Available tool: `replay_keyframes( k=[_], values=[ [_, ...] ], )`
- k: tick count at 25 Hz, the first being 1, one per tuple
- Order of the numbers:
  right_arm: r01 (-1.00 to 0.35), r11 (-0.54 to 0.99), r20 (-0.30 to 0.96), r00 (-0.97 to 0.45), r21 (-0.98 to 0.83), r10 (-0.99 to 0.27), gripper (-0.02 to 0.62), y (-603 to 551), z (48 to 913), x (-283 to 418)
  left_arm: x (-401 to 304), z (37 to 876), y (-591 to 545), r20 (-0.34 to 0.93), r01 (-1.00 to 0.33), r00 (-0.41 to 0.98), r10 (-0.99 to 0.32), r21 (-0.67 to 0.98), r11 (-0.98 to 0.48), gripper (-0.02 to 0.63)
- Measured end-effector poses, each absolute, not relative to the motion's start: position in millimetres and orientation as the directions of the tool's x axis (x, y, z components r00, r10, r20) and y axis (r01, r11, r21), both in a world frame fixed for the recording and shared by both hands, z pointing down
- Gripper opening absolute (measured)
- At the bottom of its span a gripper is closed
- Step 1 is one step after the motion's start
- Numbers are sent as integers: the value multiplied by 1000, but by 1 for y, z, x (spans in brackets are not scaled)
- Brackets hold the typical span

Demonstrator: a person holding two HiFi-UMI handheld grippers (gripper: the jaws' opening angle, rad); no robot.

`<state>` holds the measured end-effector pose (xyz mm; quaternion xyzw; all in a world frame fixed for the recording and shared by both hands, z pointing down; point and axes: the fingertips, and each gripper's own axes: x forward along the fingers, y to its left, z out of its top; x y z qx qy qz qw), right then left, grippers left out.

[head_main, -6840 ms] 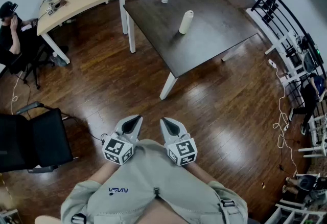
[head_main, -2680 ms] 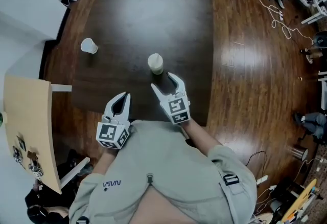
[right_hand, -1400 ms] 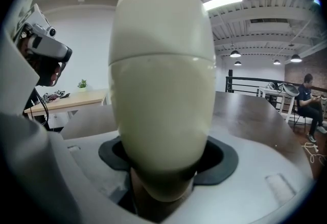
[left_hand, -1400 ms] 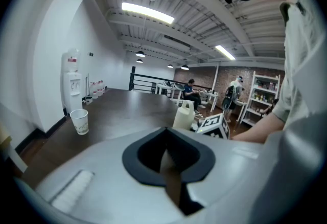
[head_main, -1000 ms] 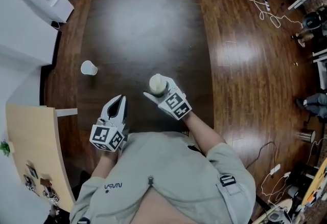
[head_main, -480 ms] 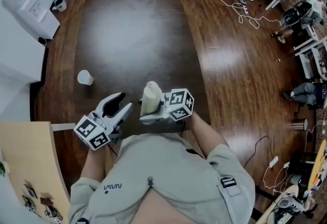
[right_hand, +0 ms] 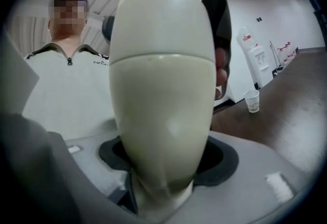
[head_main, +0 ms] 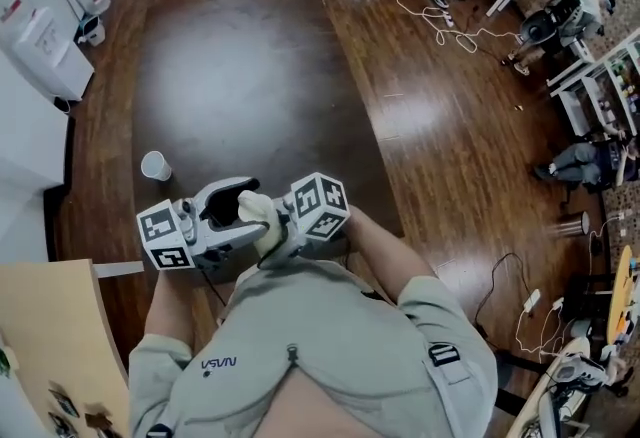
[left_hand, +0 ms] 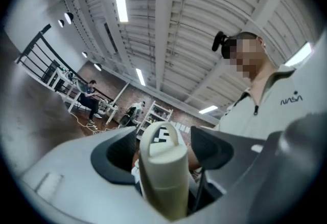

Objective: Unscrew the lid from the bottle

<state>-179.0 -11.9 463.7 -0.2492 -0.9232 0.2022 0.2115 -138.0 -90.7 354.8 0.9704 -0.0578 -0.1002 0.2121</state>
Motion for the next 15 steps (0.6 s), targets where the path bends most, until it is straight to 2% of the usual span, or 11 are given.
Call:
replay_keyframes(
  k=[2,8,12,15],
  values=[
    [383,797,310,-773,-466,553,302,-11,462,-179,-131,351,-91,-167,-52,978,-128,398,-916,293],
    [338,834,339,-797,-436,500,301,-29,463,-174,-124,347,-106,-152,-132,968,-198,365,-922,288],
    [181,917,414,-849,-355,328,301,-60,471,-177,-119,348,-124,-87,-302,936,-340,293,-907,288],
    [-41,965,486,-869,-257,92,301,-94,478,-179,-122,350,-141,-43,-498,854,-518,219,-839,290]
  ],
)
